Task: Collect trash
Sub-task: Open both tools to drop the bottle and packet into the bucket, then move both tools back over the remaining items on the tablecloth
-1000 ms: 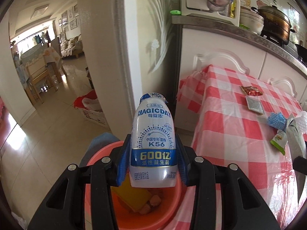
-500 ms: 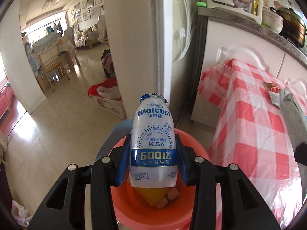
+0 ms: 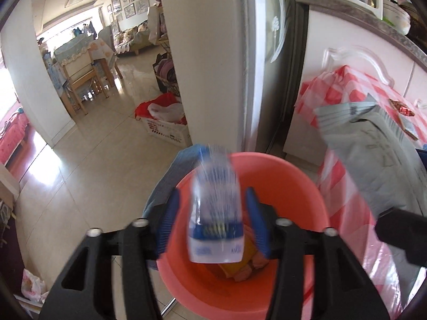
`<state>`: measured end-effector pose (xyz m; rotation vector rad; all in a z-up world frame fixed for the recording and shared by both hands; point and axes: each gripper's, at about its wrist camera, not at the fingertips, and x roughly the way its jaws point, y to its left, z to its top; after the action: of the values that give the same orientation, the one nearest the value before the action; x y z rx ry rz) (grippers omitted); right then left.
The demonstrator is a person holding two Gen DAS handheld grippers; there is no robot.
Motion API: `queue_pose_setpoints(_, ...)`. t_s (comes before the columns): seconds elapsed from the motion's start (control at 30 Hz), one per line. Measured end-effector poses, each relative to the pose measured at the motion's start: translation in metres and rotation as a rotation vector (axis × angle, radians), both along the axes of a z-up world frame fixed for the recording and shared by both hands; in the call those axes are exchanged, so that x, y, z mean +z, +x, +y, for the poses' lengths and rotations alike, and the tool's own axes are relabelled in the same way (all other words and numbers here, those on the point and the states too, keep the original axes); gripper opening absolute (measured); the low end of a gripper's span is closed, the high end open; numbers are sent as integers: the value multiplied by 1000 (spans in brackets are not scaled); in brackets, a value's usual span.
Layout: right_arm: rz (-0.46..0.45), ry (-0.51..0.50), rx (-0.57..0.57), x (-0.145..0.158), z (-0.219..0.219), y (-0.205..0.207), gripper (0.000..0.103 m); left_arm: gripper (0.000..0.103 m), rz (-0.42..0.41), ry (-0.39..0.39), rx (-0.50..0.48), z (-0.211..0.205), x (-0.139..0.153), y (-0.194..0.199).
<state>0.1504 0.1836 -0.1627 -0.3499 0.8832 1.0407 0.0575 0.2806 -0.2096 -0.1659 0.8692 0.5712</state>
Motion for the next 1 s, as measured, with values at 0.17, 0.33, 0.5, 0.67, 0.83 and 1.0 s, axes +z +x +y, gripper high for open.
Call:
queue_pose_setpoints(0.17, 21, -15, 12, -15, 17, 2, 82, 84, 26, 19, 37, 6, -6, 0)
queue_pose_setpoints(0.33, 44, -2, -10, -23, 17, 8, 88, 89, 55, 52, 56, 5, -8, 1)
queue_pose_setpoints(0.5, 76, 35, -33, -21, 3, 13, 89, 91, 51, 71, 64, 6, -4, 2)
queue_pose_setpoints(0.67, 84, 65, -43, -19, -8, 12, 89, 92, 61, 83, 78, 9, -3, 1)
queue_pose_setpoints(0.83, 96, 98, -90, -17, -25, 14, 89, 92, 58, 90, 80, 7, 1, 2)
queue_pose_setpoints(1.0, 92, 136, -147, -8, -55, 17, 91, 93, 38, 98, 59, -9, 14, 7)
